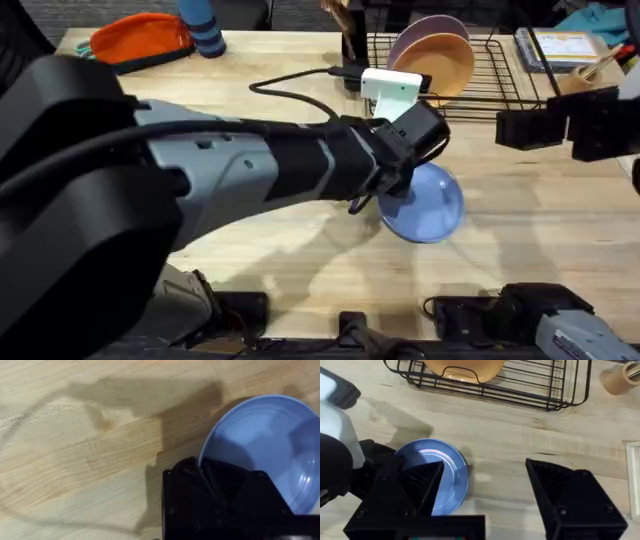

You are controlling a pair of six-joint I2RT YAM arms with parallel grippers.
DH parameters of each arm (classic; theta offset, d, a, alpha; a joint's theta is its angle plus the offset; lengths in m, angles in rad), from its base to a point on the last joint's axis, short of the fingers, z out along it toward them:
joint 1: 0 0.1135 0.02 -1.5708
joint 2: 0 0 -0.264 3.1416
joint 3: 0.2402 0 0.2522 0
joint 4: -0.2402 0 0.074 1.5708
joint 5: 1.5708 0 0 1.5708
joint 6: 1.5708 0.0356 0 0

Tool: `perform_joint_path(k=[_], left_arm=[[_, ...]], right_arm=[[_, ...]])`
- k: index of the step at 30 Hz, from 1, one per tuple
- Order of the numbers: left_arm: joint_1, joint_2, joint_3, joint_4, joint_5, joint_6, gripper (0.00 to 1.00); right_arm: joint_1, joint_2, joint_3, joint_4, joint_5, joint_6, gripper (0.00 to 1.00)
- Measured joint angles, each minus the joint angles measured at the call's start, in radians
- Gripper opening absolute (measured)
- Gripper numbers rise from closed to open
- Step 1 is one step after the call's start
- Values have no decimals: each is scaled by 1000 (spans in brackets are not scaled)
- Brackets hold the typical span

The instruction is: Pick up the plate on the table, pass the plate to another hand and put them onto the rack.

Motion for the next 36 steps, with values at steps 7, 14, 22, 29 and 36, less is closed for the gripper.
perform_joint_path(k=[7,14,22,29,36], left_arm=[[48,-12,45,-66,9,0,40],[150,-113,92,-144,11,1,40],[289,-273,100,-189,130,1,40],[491,-436,100,-177,386,-8,41],[557,-445,100,-189,473,-75,41]], right_arm=[[0,0,0,5,0,0,992],[0,0,0,6,0,0,992],[0,0,0,6,0,0,992],[0,0,0,6,0,0,992],[0,0,0,6,0,0,992]])
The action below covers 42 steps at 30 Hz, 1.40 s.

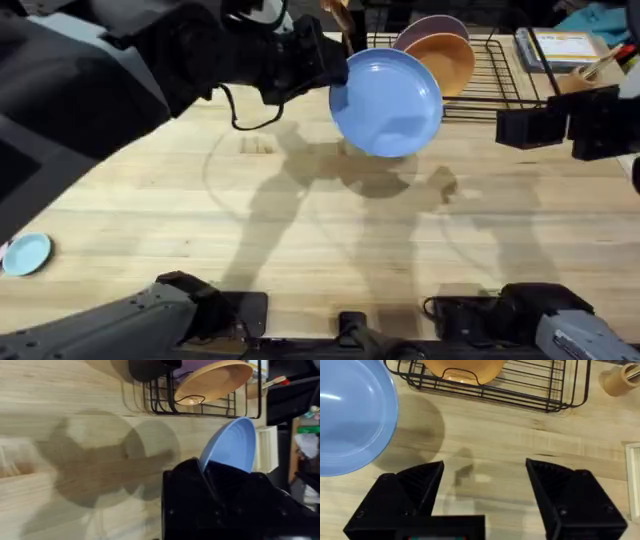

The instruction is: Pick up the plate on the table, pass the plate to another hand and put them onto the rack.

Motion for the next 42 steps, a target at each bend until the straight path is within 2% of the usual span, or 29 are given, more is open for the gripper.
perform_joint_path(k=[4,6,12,13,18,29,42], left_arm=[[22,0,0,-23,28,-18,41],[40,0,0,-30,36,-46,41],[45,0,0,-33,43,-63,41],[45,0,0,-33,46,-64,41],[45,0,0,-33,47,-67,41],[45,0,0,-33,49,-67,41],[45,0,0,-33,50,-67,41]], right_arm=[[0,0,0,-3,-16,2,992],[-2,0,0,8,-118,38,992],[-2,0,0,115,-359,91,992],[-2,0,0,147,-441,134,992],[-2,0,0,152,-510,275,992],[-2,0,0,152,-521,367,992],[-2,44,0,152,-521,378,992]])
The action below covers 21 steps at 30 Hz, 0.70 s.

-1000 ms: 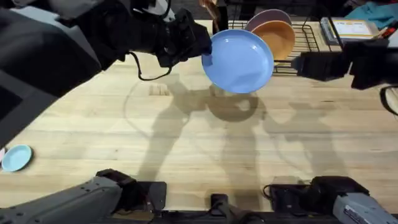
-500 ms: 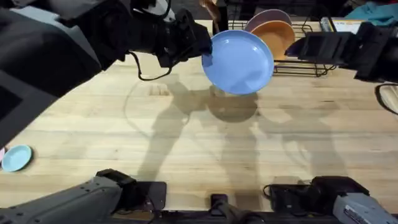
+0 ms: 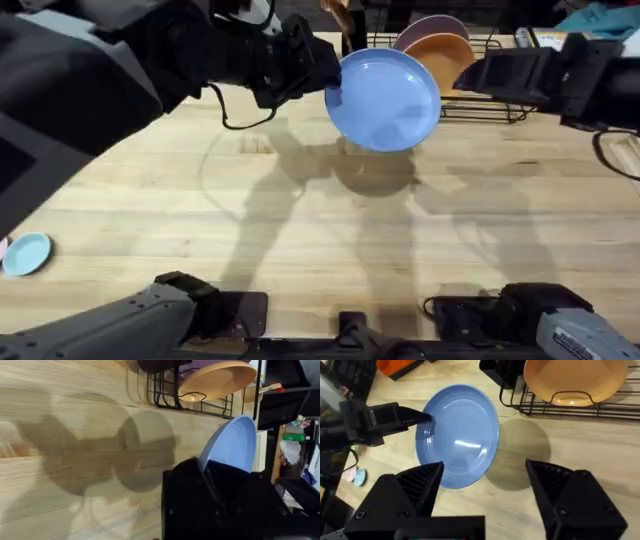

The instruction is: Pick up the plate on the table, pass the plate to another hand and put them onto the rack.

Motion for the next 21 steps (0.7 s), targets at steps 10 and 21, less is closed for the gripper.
perform_joint_path(k=[10,21], left_arm=[[0,0,0,0,0,0,41],[0,0,0,0,0,0,41]], right_arm=[[0,119,0,2,-3,6,992],[0,219,0,8,-14,77,992]])
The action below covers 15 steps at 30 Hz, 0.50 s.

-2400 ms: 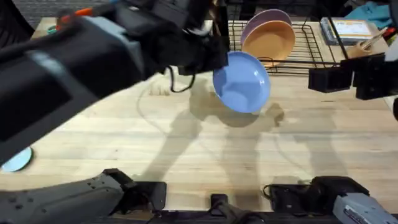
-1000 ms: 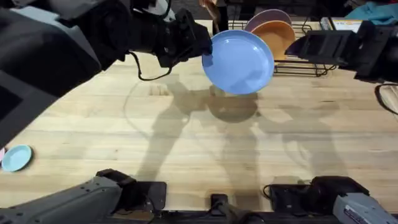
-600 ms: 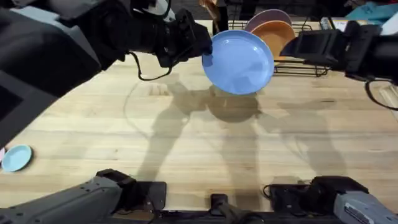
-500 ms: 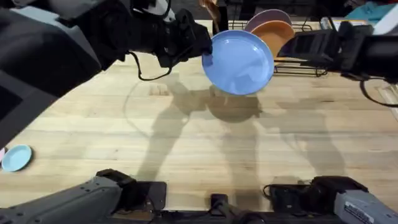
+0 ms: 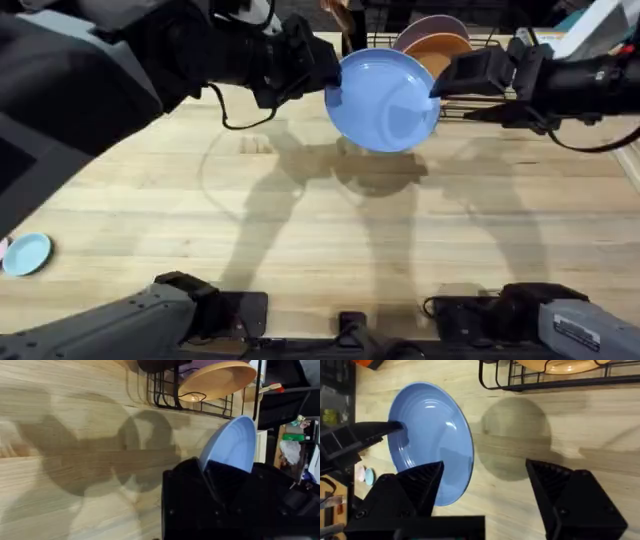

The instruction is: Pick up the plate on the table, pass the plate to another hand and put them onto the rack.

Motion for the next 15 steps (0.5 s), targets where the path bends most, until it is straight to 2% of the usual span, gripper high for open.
perform_joint_path(k=[6,15], left_arm=[[0,0,0,0,0,0,41],[0,0,0,0,0,0,41]], right_arm=[[8,17,0,9,0,13,992],[78,49,0,69,-1,19,992]])
